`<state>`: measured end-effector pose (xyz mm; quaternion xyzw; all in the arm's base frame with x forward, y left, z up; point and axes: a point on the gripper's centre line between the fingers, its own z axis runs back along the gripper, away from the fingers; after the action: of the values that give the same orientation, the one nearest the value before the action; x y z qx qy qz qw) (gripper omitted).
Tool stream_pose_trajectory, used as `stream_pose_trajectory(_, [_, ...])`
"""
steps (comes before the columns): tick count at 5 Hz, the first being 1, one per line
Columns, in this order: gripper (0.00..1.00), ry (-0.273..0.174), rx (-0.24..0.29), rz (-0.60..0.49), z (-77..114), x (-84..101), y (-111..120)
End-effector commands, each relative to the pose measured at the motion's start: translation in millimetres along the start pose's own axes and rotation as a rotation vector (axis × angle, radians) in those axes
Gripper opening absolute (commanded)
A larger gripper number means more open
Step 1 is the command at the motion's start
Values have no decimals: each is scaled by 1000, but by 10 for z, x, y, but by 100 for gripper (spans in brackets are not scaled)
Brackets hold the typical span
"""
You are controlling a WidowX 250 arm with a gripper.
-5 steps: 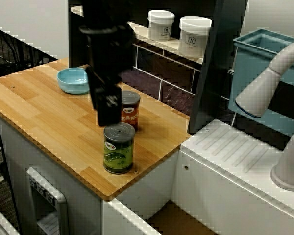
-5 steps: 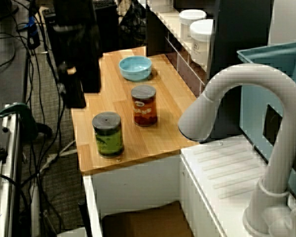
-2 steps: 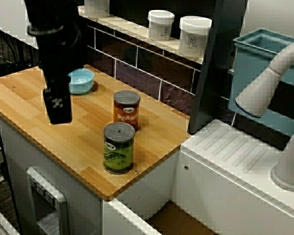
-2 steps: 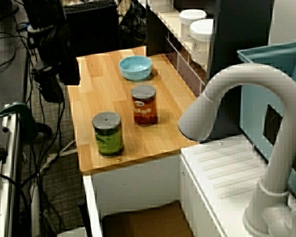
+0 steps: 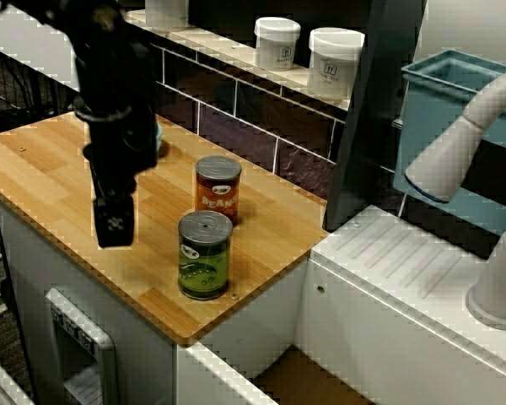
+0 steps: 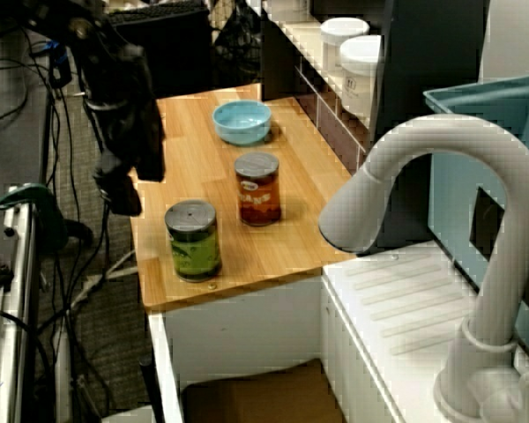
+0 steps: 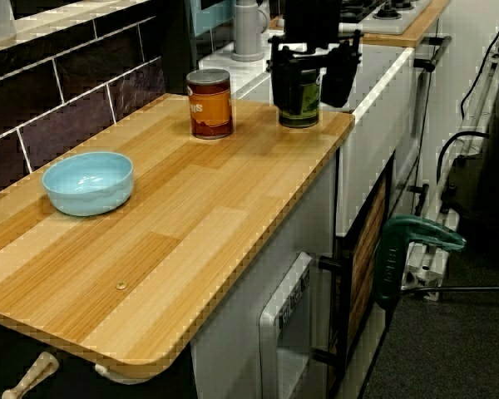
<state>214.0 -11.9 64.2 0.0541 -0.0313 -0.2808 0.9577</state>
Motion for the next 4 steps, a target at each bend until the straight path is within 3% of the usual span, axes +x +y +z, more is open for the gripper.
stream_pose_trajectory(1, [100, -6, 1, -15, -9, 422, 93])
stream_pose_trajectory(4, [100, -69, -92, -78, 245, 728, -373])
